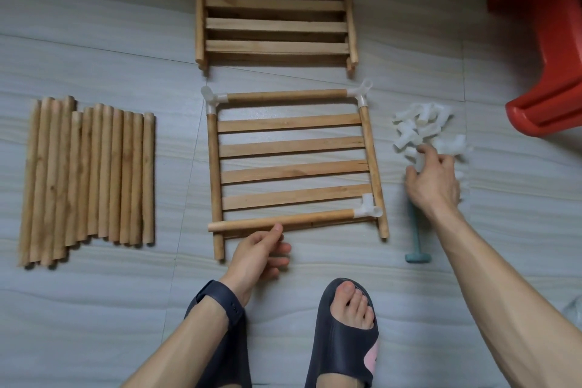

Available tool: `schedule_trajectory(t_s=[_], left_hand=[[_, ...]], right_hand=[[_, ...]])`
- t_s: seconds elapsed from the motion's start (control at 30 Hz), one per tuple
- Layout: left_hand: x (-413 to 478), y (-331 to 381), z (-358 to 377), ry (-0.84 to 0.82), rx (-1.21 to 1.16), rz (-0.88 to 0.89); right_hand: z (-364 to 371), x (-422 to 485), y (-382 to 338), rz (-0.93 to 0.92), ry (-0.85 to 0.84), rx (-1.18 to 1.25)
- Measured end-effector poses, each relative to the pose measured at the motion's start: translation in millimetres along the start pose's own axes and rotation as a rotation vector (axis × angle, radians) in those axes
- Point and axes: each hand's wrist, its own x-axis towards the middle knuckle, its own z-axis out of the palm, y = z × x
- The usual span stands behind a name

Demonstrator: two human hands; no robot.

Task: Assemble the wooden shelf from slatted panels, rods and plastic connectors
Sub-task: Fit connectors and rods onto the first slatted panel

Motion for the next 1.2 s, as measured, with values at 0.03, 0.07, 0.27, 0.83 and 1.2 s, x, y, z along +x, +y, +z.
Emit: schedule_trajectory(t_s=[0.03, 0.07, 0.27, 0.83, 1.2], left_hand=[[-2.1, 0.7, 0.9, -0.014, 0.002, 0.004], [-3.6, 1.4, 2.4, -0.029, 0.004, 0.011], [-11.1, 10.6, 12.2, -0.087, 0.030, 0.095], [-10.1, 47.6, 2.7, -0.198, 0.016, 0.349], [-6.5, 31.7, -1.4, 0.035, 0.027, 0.450]], right_hand=[[3.0, -2.2, 1.5, -0.009, 0.011, -0.012], [5.7, -5.0, 2.8, -0.011, 0.011, -0.017], [13.1, -13.6, 10.7, -0.021, 0.003, 0.027], [14.8, -136.0, -87.1, 0.268, -0.977, 1.343], [24.9, -142.6, -83.2, 0.170, -0.761, 1.200]])
